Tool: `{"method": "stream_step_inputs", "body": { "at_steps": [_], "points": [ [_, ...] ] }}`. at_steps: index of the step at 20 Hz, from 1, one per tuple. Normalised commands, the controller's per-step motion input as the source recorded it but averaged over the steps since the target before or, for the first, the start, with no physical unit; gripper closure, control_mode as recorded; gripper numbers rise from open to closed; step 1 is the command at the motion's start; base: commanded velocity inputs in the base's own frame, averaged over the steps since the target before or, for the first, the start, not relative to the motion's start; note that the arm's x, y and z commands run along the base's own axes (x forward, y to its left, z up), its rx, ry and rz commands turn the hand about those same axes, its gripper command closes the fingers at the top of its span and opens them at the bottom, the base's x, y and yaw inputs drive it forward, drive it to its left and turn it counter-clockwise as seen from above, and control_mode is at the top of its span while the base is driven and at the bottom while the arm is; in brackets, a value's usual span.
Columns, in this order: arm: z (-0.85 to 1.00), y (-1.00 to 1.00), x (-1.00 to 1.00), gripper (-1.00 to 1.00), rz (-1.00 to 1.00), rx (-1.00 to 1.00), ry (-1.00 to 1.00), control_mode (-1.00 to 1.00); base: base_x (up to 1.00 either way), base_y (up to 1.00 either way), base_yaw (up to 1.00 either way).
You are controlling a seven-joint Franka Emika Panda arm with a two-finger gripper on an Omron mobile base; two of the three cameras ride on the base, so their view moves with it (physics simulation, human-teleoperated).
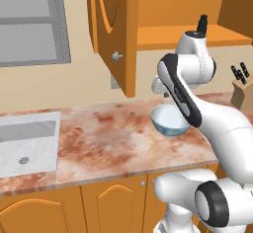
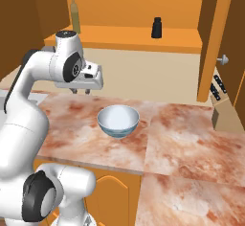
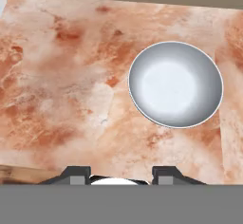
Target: Retrieve the bottle and the shaker from the cabinet and place them next to the mixing bowl on the counter. Then add garlic from the fridge to the mixing bowl.
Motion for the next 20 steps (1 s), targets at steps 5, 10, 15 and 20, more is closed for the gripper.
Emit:
{"method": "stream_step_inputs", "body": {
  "at_steps": [5,10,15,20],
  "points": [
    [0.09,0.0,-0.02,-1.0,0.03,0.0,-0.14,-1.0,0.0,0.0,0.0],
    [0.71,0.0,-0.16,-1.0,0.09,0.0,-0.5,-1.0,0.0,0.0,0.0],
    [0.63,-0.09,-0.48,-1.0,0.07,0.0,-0.47,-1.0,0.0,0.0,0.0],
    [0.54,-0.01,-0.21,-1.0,0.11,0.0,-0.45,-1.0,0.0,0.0,0.0]
  ]
}}
